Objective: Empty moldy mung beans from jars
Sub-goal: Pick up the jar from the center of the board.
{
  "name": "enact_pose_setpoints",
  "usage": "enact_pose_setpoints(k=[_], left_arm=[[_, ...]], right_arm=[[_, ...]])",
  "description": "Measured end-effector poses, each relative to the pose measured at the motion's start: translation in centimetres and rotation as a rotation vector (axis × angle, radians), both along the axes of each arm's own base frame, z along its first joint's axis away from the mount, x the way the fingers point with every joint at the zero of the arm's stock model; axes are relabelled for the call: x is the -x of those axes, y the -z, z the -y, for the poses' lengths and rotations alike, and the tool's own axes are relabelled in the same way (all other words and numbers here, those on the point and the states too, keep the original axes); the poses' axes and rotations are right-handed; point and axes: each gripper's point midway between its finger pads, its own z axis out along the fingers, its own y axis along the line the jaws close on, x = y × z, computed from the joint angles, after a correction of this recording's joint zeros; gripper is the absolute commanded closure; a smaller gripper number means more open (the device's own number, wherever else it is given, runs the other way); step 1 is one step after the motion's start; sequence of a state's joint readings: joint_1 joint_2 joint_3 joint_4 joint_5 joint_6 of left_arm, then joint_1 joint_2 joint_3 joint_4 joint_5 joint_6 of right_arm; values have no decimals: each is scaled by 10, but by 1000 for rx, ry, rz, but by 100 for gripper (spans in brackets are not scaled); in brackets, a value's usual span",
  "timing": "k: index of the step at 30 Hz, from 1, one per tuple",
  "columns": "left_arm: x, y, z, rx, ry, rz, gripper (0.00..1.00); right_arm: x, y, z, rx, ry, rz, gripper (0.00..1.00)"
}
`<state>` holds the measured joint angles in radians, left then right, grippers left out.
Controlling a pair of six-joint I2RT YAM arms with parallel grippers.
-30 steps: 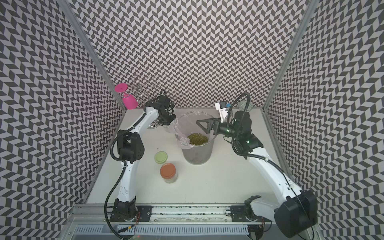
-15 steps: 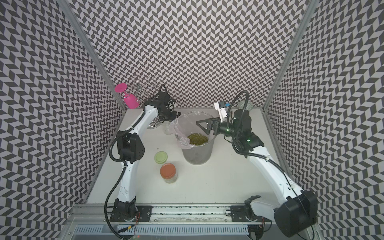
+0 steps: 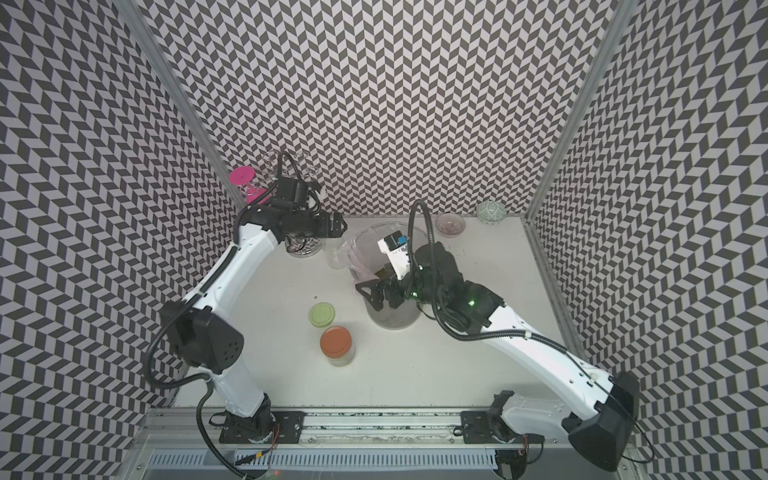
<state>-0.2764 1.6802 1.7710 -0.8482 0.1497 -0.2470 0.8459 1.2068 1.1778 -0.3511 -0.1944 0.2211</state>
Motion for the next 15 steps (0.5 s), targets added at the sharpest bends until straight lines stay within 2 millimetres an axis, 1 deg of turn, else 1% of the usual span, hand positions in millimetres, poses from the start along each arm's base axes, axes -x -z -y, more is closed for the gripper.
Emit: enact_pose_setpoints(k=[2,3,5,7,9,11,13,14,15], left_arm=[[18,-11,-9,31,-25,46,0],[29,-13,-13,47,-39,62,0],[50,-8,-21,78,-64,82,0],[70,2,-27,108,-87,90,0],[92,19,-33,141,-111,91,0],[113,36,-39,166,-131,89,0],[129,47,-44,182,-148,88,0],[136,51,-47,188,-158,92,0],[140,53,-49,190,-166,96,0]], right_arm=[[15,5,-12,35,-22,17,0],[22,9,-19,60,-28,25,0],[34,17,-34,101,-41,34,0],[47,29,-52,151,-61,37,1],[57,47,-68,211,-76,33,1],[64,74,-84,289,-85,13,1],[65,100,-93,360,-79,-17,1],[63,116,-96,405,-68,-34,1],[60,127,-97,435,-56,-49,1]])
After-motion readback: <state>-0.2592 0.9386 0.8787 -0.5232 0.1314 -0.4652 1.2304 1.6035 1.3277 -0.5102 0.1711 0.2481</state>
